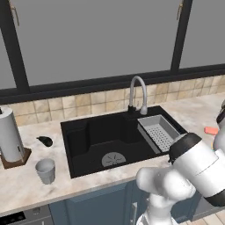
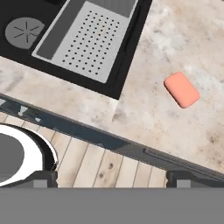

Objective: Open the cabinet. Pick the bar soap and place it next to the sink. Then close the cabinet.

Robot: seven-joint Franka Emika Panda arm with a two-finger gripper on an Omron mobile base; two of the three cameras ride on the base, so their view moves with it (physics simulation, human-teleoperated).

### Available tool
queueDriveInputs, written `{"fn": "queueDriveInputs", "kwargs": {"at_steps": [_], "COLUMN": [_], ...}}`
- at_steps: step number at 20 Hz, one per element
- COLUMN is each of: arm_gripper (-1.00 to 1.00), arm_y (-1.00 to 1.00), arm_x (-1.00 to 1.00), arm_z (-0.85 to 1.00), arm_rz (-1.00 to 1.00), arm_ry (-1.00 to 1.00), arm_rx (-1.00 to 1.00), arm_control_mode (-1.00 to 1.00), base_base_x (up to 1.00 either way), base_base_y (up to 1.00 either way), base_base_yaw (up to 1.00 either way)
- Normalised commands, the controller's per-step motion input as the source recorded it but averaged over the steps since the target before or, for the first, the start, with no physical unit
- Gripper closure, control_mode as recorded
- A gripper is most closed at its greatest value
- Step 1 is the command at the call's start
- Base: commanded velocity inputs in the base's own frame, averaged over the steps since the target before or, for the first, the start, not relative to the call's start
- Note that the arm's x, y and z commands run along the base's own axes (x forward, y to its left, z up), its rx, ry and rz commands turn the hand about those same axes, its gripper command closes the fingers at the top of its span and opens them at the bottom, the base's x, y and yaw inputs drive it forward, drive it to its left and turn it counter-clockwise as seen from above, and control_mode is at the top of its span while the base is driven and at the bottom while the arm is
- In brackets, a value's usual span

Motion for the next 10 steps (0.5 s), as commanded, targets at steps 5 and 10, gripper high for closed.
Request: {"fn": "queueDriveInputs", "kwargs": {"at_steps": [5, 10], "arm_gripper": [-1.0, -1.0], "arm_y": [1.0, 1.0], "arm_x": [-0.02, -0.03], "arm_z": [0.89, 0.79], "arm_rz": [-0.06, -0.15], "arm_ry": [0.02, 0.0], "arm_rx": [0.0, 0.02], "arm_control_mode": [-1.0, -1.0], "base_base_x": [0.0, 0.0], "base_base_y": [0.0, 0.0], "base_base_yaw": [0.0, 0.0]}}
